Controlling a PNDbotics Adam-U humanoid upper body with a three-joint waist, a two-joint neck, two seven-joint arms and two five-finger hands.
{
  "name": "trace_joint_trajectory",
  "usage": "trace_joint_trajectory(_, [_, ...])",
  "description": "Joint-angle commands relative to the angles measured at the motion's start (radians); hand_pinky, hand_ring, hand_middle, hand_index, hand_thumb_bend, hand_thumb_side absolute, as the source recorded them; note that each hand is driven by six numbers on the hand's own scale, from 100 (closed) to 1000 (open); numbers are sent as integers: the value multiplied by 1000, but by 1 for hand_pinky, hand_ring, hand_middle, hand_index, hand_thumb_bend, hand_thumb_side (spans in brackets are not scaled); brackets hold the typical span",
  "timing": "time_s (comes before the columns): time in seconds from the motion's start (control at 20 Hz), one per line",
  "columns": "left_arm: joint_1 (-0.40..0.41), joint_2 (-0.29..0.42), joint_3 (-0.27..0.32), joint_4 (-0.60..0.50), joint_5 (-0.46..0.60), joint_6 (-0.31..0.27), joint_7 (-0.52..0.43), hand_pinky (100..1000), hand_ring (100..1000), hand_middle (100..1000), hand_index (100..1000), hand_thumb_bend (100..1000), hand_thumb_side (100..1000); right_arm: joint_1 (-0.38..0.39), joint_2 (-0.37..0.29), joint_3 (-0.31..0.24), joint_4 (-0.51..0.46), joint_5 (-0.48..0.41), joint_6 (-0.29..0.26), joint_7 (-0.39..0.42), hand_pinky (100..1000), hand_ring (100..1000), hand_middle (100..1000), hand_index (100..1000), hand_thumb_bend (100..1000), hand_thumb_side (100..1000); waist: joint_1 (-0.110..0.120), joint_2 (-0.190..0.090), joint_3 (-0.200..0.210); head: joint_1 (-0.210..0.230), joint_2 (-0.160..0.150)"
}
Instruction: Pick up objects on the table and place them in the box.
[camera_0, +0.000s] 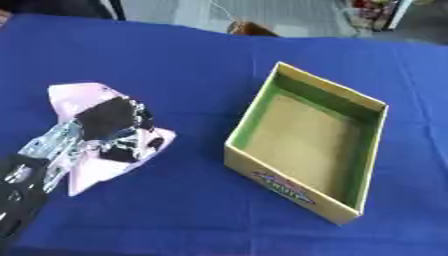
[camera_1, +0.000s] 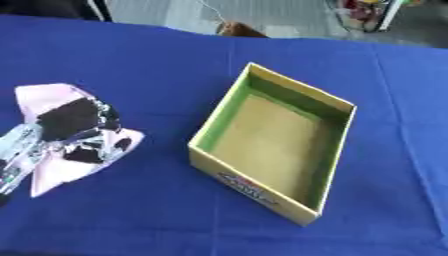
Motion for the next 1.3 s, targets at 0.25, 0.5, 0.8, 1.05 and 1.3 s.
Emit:
trace_joint_trajectory(0.25, [-24,194,8,-149,307,2,-88,100,100,100,100,100,406,0,-32,-16,-12,5,2,-8,483,611,801,929,580,684,18,-20,1,-6,-1])
trace_joint_trajectory(0.5, [-32,232,47,-254,533,63,-163,100,100,100,100,100,430,0,-33,-16,-13,7,4,-8,482,611,801,929,580,685,27,-24,4,-15,-1])
trace_joint_trajectory(0.8, [-49,229,62,-303,655,96,-247,100,100,100,100,100,435,1,-34,-17,-14,8,6,-10,483,611,801,929,580,685,28,-27,1,-18,-1])
trace_joint_trajectory(1.05, [-62,223,62,-320,695,103,-281,100,100,100,100,100,440,0,-33,-16,-15,8,6,-8,483,611,802,929,580,686,27,-27,1,-17,-1])
trace_joint_trajectory(1.3, [-92,212,48,-332,728,105,-308,100,100,100,100,100,444,0,-34,-15,-14,8,7,-6,483,611,802,929,580,686,27,-28,0,-16,-1])
